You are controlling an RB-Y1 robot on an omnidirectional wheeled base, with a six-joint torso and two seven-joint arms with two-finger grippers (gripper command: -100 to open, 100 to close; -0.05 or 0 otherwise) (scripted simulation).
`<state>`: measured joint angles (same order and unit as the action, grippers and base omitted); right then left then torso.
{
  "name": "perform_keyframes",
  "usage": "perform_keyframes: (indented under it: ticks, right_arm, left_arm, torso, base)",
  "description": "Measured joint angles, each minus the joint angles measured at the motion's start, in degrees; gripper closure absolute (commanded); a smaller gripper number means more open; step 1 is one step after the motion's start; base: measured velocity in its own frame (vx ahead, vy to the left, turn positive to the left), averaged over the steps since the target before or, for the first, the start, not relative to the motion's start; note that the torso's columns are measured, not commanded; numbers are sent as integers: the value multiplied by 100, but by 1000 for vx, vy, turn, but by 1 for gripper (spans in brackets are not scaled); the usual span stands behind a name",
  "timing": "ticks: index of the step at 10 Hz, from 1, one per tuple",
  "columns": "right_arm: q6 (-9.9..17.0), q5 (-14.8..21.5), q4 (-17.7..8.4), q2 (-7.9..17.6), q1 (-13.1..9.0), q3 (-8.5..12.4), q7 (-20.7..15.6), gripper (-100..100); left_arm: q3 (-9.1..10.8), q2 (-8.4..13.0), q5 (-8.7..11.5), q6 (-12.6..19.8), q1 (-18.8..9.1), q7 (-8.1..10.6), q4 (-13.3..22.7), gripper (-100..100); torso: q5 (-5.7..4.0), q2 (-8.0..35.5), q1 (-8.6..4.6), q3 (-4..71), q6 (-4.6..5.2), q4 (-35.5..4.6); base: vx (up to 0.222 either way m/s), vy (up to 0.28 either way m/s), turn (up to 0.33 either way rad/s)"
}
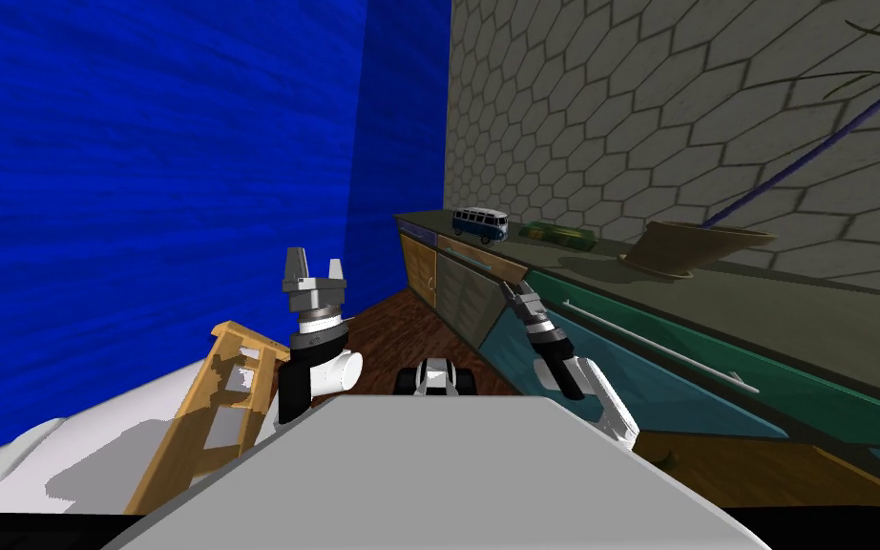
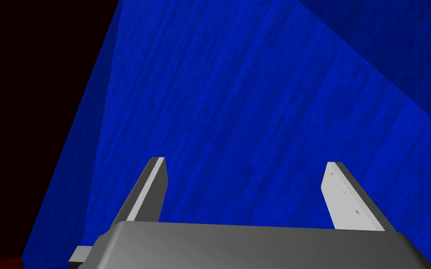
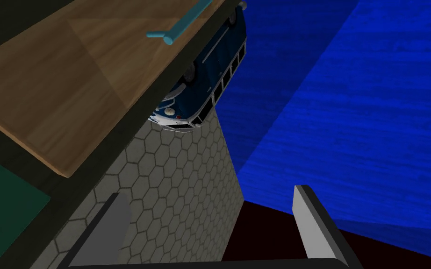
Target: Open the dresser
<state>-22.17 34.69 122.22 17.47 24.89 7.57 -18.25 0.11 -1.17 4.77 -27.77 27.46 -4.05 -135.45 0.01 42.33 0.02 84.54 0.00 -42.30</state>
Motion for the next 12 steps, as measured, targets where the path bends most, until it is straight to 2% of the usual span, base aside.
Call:
perform_keyframes:
  ticks: [6,11,12]
  right_arm:
    - [327,899,-368,257,-99,253,-689,-100]
    - [487,1592,-644,390,-156,443,-1310,-100]
    - [547,1758,-721,487,-195,507,-1453,-100]
  left_arm:
    - [0,0,0,0,0,0,0,0]
    - [0,0,0,0,0,0,0,0]
    - [0,0,0,0,0,0,0,0]
  torso:
    - [-2,5,-8,-3,0,-1]
    - [-1,-2,-3,1,0,0]
    - [0,-3,1,2,0,1]
  base:
    - [74,69,-17]
    - [45,69,0]
    - [47,86,16]
